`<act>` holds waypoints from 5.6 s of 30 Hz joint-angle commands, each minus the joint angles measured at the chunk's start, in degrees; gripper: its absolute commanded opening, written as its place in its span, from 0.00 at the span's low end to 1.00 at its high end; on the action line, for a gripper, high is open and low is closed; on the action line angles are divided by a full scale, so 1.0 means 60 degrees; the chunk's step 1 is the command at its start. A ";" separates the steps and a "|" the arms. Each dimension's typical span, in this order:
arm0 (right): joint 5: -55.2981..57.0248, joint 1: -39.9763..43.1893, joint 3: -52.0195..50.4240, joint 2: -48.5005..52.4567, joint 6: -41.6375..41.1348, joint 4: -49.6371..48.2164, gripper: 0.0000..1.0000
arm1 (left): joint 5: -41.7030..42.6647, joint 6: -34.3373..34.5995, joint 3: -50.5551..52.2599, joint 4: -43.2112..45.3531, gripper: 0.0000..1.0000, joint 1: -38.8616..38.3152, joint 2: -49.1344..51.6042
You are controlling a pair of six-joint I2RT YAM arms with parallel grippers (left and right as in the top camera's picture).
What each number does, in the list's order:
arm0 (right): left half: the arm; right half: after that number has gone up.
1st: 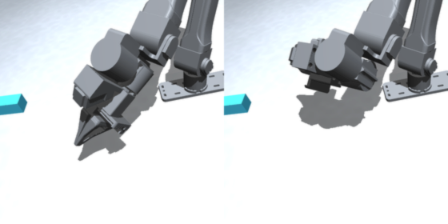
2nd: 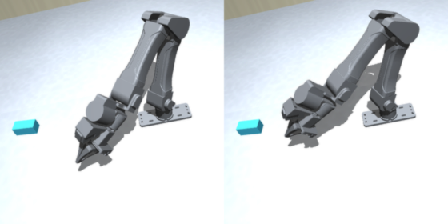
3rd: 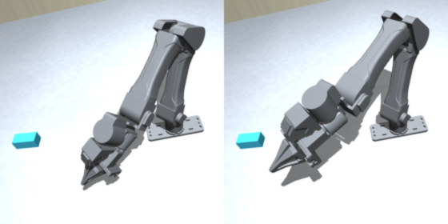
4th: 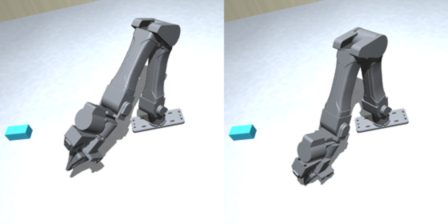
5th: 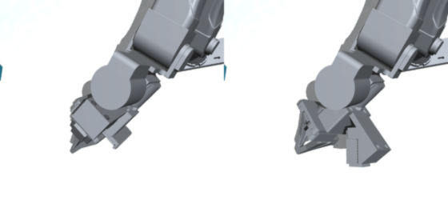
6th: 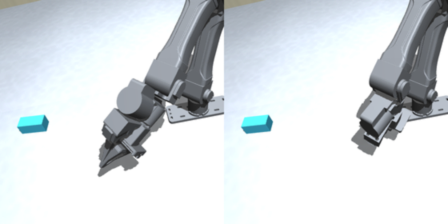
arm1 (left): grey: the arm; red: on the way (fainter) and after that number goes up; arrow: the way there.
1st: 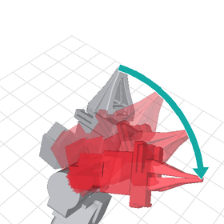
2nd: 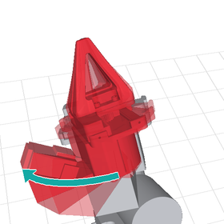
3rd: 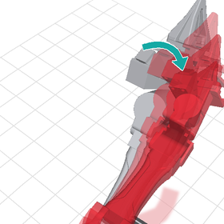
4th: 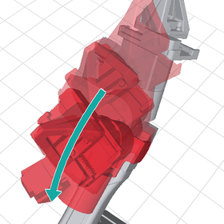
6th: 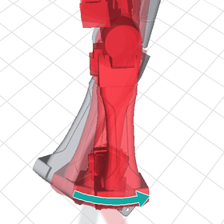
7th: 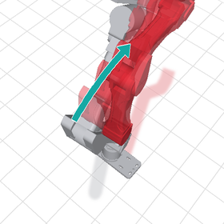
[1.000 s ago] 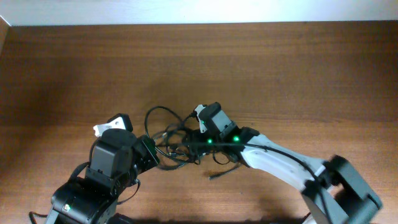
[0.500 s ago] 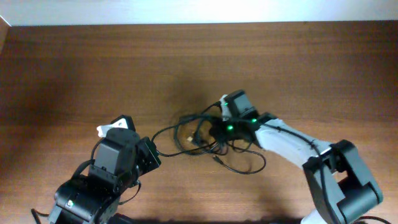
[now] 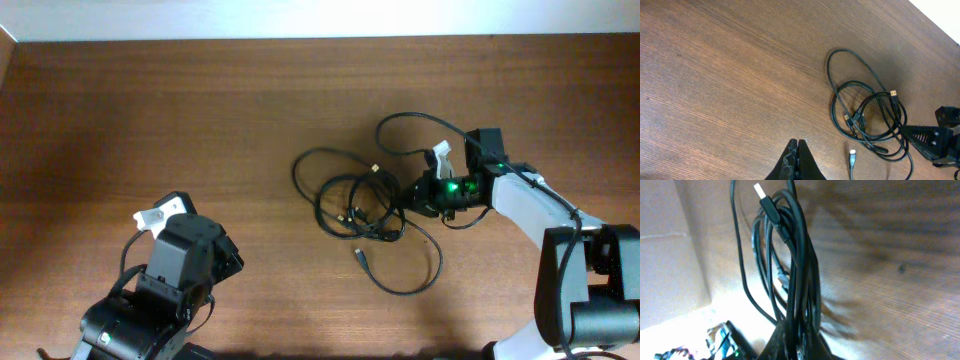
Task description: Untangle cables
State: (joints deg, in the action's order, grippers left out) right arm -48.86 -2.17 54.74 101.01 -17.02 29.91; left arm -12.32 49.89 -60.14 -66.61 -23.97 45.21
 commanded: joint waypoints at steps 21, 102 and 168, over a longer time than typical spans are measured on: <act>-0.0754 -0.0018 -0.0069 -0.3971 0.0769 0.1483 0.04 | 0.8746 0.3326 -0.0127 0.4444 0.57 -0.0845 0.9486; 0.0849 -0.5002 0.0433 -0.4258 -0.0251 -0.2994 0.04 | 0.8360 -0.6335 -0.0127 0.3942 0.13 0.3166 0.1333; 0.2120 -0.4073 0.0433 -0.4353 -0.0929 -0.2051 0.04 | 0.5085 -0.3304 0.0277 0.2175 0.53 0.3147 0.2510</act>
State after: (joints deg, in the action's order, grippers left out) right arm -35.79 -26.92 56.21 76.12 -23.38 18.02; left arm 18.02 30.89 -58.28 -53.98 -5.13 67.09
